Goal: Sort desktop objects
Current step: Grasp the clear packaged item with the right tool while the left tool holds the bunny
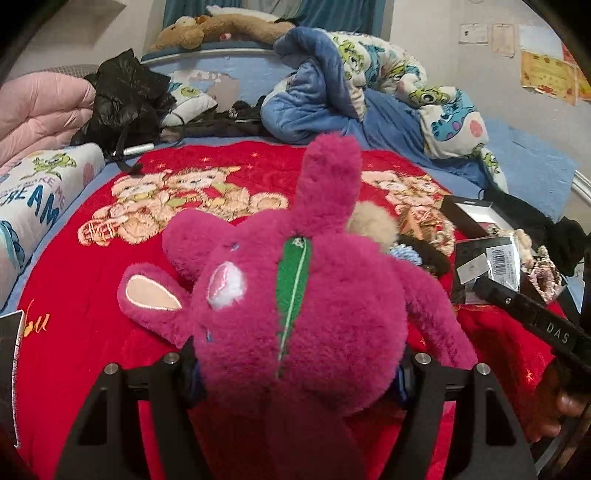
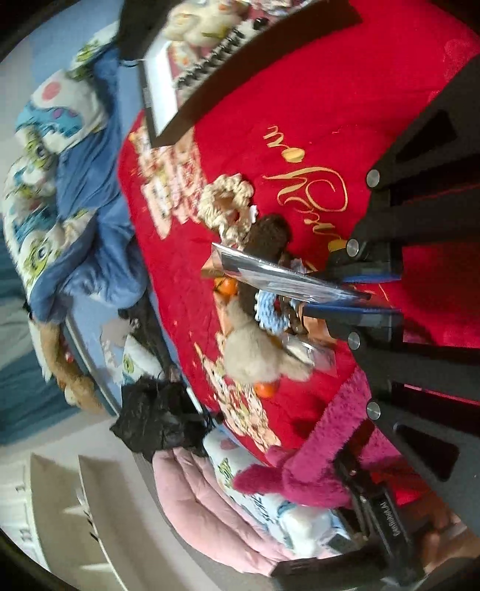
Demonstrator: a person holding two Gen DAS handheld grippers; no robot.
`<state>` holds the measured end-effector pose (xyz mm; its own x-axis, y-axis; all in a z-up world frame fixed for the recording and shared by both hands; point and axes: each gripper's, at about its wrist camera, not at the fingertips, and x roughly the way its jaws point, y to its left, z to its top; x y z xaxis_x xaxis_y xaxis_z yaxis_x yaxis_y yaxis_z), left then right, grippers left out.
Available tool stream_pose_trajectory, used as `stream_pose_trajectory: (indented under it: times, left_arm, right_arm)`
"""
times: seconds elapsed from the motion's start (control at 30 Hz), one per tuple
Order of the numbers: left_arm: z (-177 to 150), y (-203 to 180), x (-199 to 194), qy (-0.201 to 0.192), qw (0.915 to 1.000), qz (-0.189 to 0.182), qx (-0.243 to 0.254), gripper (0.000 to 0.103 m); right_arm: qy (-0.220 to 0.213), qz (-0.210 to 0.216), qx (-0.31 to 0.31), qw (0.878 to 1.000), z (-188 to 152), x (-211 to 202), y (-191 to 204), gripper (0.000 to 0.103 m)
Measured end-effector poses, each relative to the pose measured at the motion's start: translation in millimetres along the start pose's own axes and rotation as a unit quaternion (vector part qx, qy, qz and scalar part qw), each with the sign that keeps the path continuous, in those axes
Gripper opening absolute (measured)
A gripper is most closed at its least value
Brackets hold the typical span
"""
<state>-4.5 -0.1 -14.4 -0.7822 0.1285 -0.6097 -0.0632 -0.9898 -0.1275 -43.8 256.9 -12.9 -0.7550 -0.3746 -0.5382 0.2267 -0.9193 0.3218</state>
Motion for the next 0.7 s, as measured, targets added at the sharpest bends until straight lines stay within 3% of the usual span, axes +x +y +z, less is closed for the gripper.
stream_pose_trajectory:
  times: [0.33,0.7]
  left_arm:
    - [-13,-25,-8,-0.002,0.9998,-0.013,0.014,0.075]
    - [-20,-65,-37,-0.027,0.9978,-0.049,0.035,0.075]
  right_arm:
    - [-0.013,-0.012,-0.03,0.999,-12,-23,7,0.01]
    - [-0.019,-0.047,-0.009,0.999,-25,-50,-16,0.012]
